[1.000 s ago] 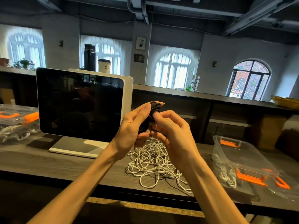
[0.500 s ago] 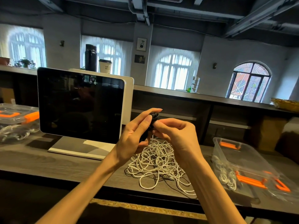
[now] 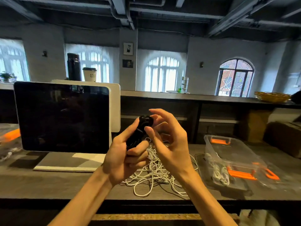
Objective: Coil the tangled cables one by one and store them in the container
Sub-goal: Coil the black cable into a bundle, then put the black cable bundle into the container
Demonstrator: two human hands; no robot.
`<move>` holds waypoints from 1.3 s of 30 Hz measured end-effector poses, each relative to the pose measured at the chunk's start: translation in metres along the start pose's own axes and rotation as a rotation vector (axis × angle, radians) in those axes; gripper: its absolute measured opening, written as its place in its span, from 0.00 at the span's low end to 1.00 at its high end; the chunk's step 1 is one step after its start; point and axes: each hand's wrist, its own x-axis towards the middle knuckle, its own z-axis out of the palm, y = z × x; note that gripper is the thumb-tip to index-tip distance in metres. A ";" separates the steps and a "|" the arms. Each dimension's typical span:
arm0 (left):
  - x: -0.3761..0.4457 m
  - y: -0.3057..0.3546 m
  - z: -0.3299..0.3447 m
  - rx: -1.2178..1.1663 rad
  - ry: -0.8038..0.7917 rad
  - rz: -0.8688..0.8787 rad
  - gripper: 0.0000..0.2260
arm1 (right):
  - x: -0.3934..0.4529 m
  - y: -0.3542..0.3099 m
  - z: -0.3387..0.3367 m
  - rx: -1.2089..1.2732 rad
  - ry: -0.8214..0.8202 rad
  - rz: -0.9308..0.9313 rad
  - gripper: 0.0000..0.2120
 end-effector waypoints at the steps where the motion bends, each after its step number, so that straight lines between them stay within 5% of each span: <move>1: 0.003 0.000 0.000 0.021 -0.019 -0.019 0.17 | -0.001 0.002 -0.002 -0.047 -0.019 -0.005 0.18; 8: 0.023 -0.024 0.007 0.087 0.155 -0.132 0.23 | -0.009 0.017 -0.051 -0.103 -0.244 0.226 0.17; 11: 0.036 -0.039 0.025 0.054 0.213 -0.150 0.19 | -0.017 0.019 -0.073 -0.137 -0.171 0.105 0.17; 17: 0.075 -0.086 0.051 -0.319 0.019 -0.267 0.18 | -0.043 0.043 -0.131 -0.474 0.053 -0.146 0.18; 21: 0.109 -0.119 0.069 -0.394 -0.025 -0.364 0.12 | -0.050 0.047 -0.180 -0.354 0.032 0.170 0.17; 24: 0.141 -0.138 0.085 -0.136 0.036 -0.336 0.15 | -0.045 0.041 -0.215 -0.136 -0.087 0.418 0.17; 30: 0.202 -0.152 0.109 0.629 0.171 -0.156 0.24 | -0.021 0.052 -0.252 -0.050 0.252 0.434 0.13; 33: 0.226 -0.153 0.092 0.831 0.264 0.001 0.13 | 0.000 0.081 -0.279 -0.280 0.231 0.524 0.13; 39: 0.253 -0.170 0.055 1.071 0.244 -0.010 0.03 | 0.017 0.175 -0.292 -0.835 -0.148 0.824 0.20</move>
